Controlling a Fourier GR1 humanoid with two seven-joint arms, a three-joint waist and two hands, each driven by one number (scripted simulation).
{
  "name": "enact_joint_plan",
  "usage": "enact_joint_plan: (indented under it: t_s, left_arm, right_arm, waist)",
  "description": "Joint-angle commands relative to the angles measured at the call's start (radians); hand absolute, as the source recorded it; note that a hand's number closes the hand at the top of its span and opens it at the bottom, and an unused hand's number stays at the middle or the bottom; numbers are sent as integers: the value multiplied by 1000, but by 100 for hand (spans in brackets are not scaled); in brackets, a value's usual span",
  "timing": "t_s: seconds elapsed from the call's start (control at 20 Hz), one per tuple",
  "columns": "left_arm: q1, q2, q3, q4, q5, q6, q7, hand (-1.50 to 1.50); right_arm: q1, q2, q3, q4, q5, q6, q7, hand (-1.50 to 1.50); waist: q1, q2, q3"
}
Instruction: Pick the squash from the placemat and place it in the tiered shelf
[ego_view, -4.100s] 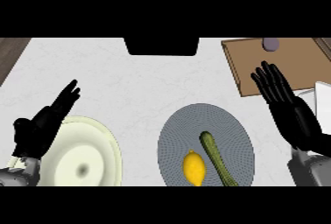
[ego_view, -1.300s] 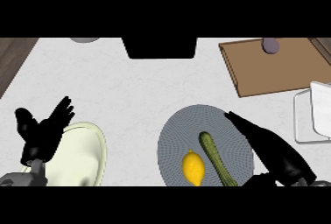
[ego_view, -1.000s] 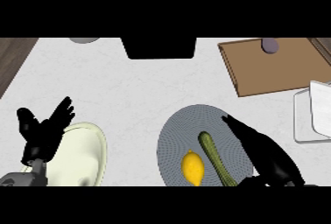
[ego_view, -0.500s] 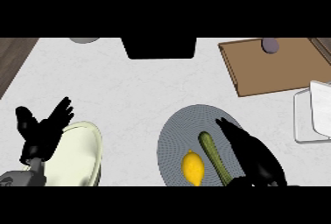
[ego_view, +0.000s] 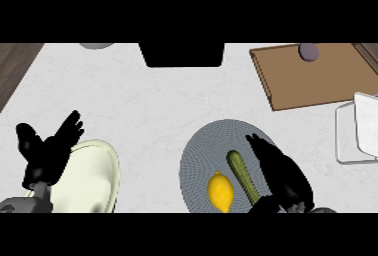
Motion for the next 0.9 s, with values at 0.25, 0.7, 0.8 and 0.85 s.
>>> enact_joint_plan:
  t_s: [0.25,0.7,0.8,0.85]
  left_arm:
    - [-27,-67,-33,49,1,4,58,0]
    - [-13,-43,-20,35,7,-11,57,0]
    - [-3,-58,-21,44,-13,3,35,0]
    - [16,-33,5,22,29,-35,53,0]
  right_arm:
    - [-33,94,-10,214,70,-102,-161,-150]
    - [-87,36,116,289,102,108,-255,150]
    - [6,71,109,204,94,43,-271,150]
    - [-13,91,77,245,77,26,-303,150]
  waist:
    - [0,13,-20]
    - [19,17,-21]
    - [-5,9,-20]
    - [1,10,-20]
